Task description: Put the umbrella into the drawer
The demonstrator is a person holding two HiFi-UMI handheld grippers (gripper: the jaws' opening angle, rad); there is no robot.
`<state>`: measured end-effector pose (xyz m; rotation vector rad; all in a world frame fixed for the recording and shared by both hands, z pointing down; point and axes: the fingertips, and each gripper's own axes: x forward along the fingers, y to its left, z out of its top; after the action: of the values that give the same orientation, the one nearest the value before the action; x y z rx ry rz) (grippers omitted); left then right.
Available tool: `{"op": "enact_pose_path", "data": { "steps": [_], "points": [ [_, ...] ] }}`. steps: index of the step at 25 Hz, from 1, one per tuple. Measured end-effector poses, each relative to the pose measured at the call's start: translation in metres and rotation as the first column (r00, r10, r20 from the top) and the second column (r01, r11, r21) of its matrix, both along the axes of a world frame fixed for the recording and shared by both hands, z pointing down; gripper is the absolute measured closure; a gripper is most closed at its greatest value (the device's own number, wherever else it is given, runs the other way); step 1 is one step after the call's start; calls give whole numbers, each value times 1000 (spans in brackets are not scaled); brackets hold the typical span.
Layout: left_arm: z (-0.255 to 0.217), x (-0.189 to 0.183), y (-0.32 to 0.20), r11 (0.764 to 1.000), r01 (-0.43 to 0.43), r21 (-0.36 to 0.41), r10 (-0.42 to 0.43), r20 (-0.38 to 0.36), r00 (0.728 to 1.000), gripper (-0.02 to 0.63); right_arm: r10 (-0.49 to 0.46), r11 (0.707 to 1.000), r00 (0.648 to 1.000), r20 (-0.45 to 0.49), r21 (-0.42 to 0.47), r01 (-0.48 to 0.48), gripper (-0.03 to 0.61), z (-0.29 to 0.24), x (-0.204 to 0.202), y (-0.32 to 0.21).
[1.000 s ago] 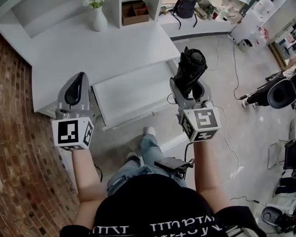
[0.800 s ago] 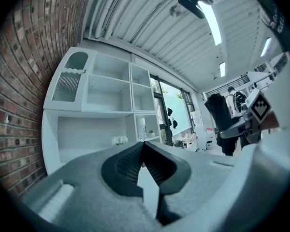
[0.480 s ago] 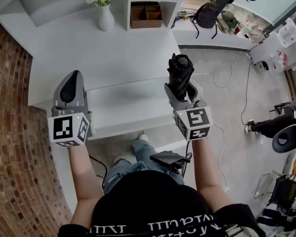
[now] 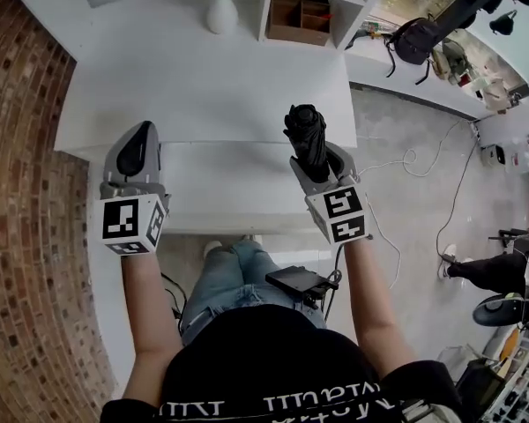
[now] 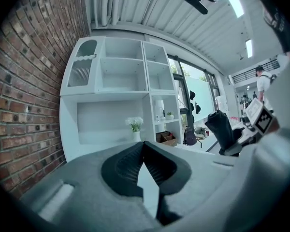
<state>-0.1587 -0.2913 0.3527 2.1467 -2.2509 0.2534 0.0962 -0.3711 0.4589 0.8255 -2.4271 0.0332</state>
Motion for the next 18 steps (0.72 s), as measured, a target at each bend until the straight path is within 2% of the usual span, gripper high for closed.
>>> {"op": "enact_pose_path", "data": {
  "steps": [4, 8, 13, 18],
  "points": [
    [10, -1, 0, 999, 5, -33, -6, -4, 1000, 621, -80, 996, 994, -75, -56, 76, 323, 32, -16, 7],
    [21, -1, -2, 998, -7, -61, 7, -6, 1000, 620, -170, 984, 968, -187, -91, 155, 323, 59, -28, 15],
    [30, -3, -5, 996, -14, -86, 13, -10, 1000, 620, -285, 957, 907, -311, -153, 248, 322, 90, -43, 26],
    [39, -6, -5, 993, -19, -112, 18, -12, 1000, 621, -400, 915, 821, -408, -235, 329, 322, 125, -58, 40]
  ]
}}
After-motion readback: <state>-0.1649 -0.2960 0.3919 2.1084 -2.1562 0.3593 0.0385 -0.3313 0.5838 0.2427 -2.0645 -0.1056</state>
